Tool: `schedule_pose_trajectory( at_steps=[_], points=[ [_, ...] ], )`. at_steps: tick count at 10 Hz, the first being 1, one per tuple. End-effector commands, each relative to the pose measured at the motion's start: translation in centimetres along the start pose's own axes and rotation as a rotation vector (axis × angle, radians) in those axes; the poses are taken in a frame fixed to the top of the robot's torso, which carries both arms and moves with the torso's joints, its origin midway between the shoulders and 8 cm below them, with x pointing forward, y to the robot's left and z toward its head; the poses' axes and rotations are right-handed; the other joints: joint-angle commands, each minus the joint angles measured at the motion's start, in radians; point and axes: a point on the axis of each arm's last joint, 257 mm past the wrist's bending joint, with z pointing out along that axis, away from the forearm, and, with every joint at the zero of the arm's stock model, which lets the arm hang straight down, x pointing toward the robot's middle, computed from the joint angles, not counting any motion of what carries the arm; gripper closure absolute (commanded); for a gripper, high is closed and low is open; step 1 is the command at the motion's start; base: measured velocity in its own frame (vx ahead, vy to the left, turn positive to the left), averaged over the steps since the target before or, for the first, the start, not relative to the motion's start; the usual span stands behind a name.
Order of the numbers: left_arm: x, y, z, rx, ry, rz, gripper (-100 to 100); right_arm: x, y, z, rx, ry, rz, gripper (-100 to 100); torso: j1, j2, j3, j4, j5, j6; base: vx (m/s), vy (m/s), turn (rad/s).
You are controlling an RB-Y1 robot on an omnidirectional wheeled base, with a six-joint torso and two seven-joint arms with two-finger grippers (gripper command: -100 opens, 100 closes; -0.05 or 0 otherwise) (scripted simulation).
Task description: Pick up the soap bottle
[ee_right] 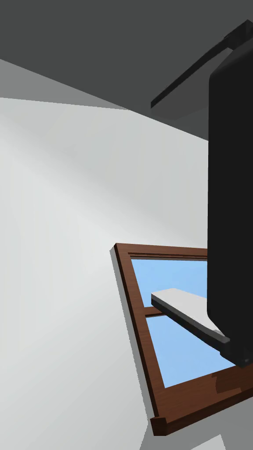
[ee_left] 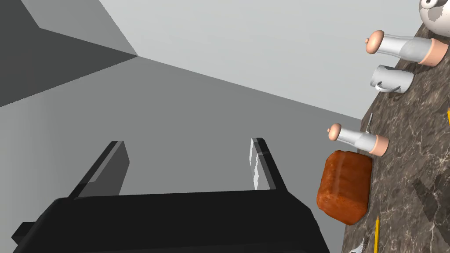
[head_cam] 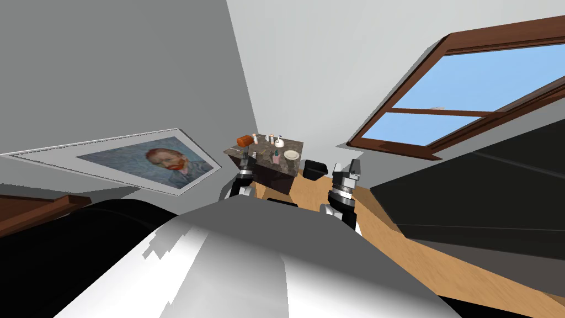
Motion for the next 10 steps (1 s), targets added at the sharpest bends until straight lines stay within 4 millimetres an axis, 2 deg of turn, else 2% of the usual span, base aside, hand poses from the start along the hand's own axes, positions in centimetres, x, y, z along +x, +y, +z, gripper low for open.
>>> schedule_pose_trajectory(
  at_steps=[1,10],
  points=[
    [0.1,0.3,0.0,-0.016,0.029,0.018,-100,0.0,0.0,0.0,0.0,0.0,0.0,0,0.0,0.0,0.0,0.0,0.0,0.0,0.006,-0.009,-0.019],
    [-0.7,3.3,0.2,-0.155,0.111,0.089,-100,0.0,0.0,0.0,0.0,0.0,0.0,0,-0.002,-0.002,-0.001,0.0,0.0,0.0,0.019,-0.024,-0.026]
  ],
)
